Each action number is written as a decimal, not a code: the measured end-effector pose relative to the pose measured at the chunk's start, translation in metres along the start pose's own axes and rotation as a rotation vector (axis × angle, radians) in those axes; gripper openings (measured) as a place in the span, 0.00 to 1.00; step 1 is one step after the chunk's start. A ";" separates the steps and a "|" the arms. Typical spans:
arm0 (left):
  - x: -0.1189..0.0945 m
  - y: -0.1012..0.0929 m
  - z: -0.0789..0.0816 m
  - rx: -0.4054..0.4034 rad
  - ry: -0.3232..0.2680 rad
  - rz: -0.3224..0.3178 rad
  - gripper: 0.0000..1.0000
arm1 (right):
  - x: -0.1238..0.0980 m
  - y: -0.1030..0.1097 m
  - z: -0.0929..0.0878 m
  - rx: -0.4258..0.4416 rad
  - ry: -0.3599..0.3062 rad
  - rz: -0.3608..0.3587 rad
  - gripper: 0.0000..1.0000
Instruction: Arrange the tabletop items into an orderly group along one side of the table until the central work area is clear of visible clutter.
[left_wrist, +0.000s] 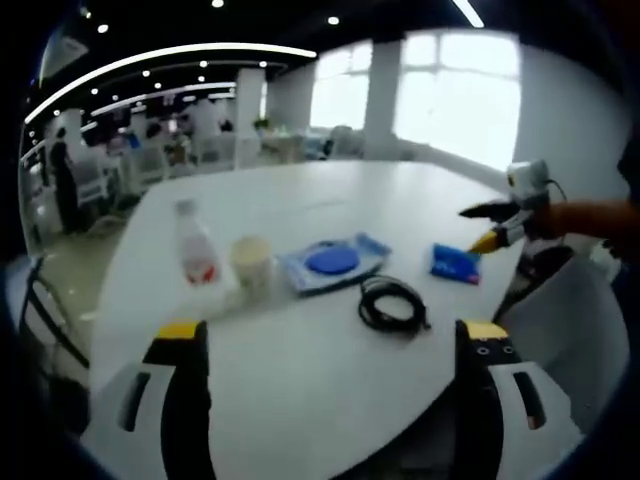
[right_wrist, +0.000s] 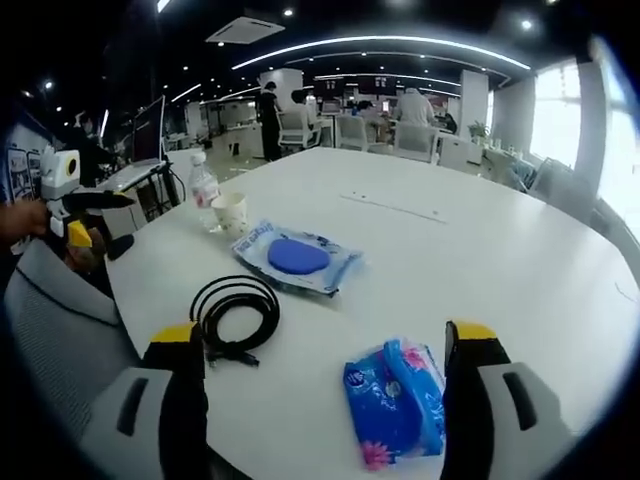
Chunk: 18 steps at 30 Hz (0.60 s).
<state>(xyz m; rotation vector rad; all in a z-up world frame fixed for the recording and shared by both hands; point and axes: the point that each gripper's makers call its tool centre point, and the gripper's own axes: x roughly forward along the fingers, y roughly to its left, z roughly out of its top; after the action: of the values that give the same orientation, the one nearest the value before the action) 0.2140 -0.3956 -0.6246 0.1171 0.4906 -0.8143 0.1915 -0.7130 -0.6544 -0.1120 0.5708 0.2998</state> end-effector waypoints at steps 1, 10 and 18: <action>-0.003 0.000 -0.001 0.002 -0.002 0.000 1.00 | -0.002 0.000 -0.002 -0.003 0.006 0.001 1.00; -0.022 -0.012 -0.006 0.044 -0.021 0.002 1.00 | -0.016 -0.002 -0.011 0.011 0.015 -0.014 1.00; -0.023 -0.012 -0.015 0.097 -0.020 0.008 1.00 | -0.024 -0.004 -0.012 -0.031 0.042 -0.014 1.00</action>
<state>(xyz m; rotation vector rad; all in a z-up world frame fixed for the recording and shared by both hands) 0.1867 -0.3843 -0.6262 0.1998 0.4319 -0.8310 0.1671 -0.7247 -0.6509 -0.1523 0.6071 0.2929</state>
